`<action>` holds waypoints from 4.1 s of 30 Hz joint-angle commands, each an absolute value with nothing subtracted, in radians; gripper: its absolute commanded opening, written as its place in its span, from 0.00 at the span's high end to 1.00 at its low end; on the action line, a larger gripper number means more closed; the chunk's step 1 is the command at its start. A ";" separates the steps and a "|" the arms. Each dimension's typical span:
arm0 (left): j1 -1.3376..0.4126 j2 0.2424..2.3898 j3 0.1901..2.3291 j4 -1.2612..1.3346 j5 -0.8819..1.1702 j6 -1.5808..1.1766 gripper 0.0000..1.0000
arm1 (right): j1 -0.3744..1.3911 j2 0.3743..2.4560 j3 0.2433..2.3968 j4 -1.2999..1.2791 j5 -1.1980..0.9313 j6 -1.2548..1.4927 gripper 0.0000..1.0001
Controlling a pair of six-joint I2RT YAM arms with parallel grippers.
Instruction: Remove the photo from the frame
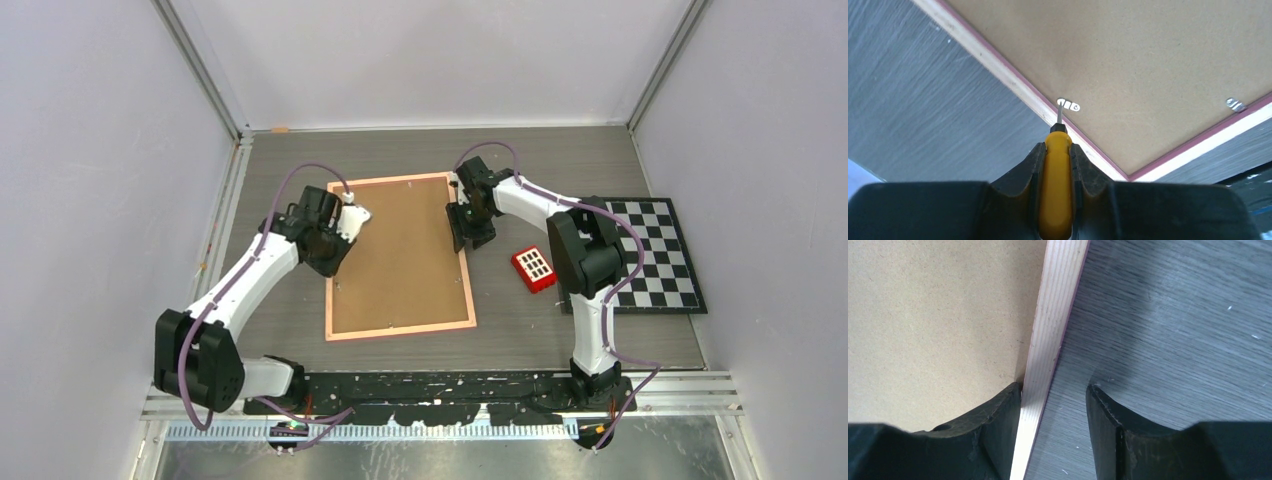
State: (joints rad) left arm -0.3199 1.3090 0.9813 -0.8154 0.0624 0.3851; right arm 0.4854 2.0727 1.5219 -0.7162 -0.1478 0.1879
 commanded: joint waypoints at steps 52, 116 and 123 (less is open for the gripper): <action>-0.325 1.335 1.001 -0.849 -0.208 -0.351 1.00 | 0.487 2.051 1.467 -0.695 -0.181 0.264 0.44; -0.224 1.336 1.167 -0.842 0.341 -0.061 1.00 | 0.487 2.141 1.536 -0.750 -0.084 0.131 0.66; -0.150 1.358 1.239 -0.830 0.230 -0.006 1.00 | 0.503 2.149 1.590 -0.762 -0.154 -0.019 0.87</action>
